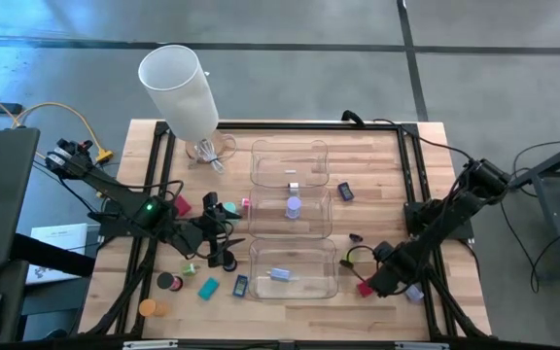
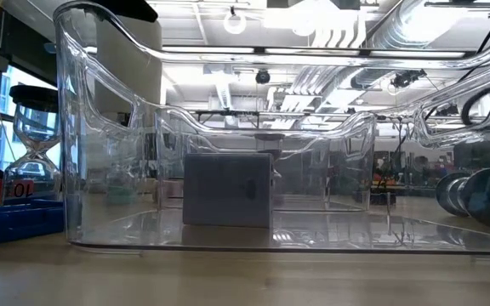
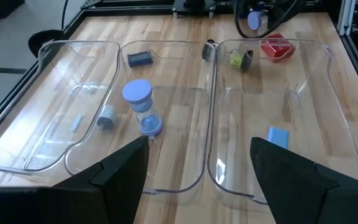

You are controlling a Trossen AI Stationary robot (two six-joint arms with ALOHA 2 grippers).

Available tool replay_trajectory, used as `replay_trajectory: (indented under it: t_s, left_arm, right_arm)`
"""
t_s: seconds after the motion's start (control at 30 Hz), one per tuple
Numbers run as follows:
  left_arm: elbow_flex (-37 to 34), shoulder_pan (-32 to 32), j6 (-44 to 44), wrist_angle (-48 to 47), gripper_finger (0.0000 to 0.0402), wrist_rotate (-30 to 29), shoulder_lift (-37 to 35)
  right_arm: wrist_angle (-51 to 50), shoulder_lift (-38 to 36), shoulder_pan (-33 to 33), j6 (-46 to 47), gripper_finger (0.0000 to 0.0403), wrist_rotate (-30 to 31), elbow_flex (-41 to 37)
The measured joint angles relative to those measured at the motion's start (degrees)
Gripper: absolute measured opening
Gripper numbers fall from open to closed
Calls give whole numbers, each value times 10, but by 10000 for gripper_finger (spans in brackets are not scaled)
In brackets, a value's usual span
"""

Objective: Pick & Place Office items
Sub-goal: Put the purple hourglass into the middle transparent bin

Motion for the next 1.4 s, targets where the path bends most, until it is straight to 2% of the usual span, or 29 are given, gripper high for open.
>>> replay_trajectory:
  t_s: [0.37,0.47,0.67,1.13,1.4]
  left_arm:
    - [0,0,-1,0,271,0,0]
    - [0,0,-1,0,271,0,0]
    - [0,0,-2,0,271,0,0]
    - [0,0,19,0,271,-1,0]
    - [0,0,19,0,271,-1,0]
  right_arm:
    - [40,0,0,1,295,10,-37]
    - [49,-1,0,1,267,11,-41]
    - [58,-1,0,2,184,13,-41]
    - [65,0,0,6,183,14,-39]
    - [52,1,0,3,183,38,-12]
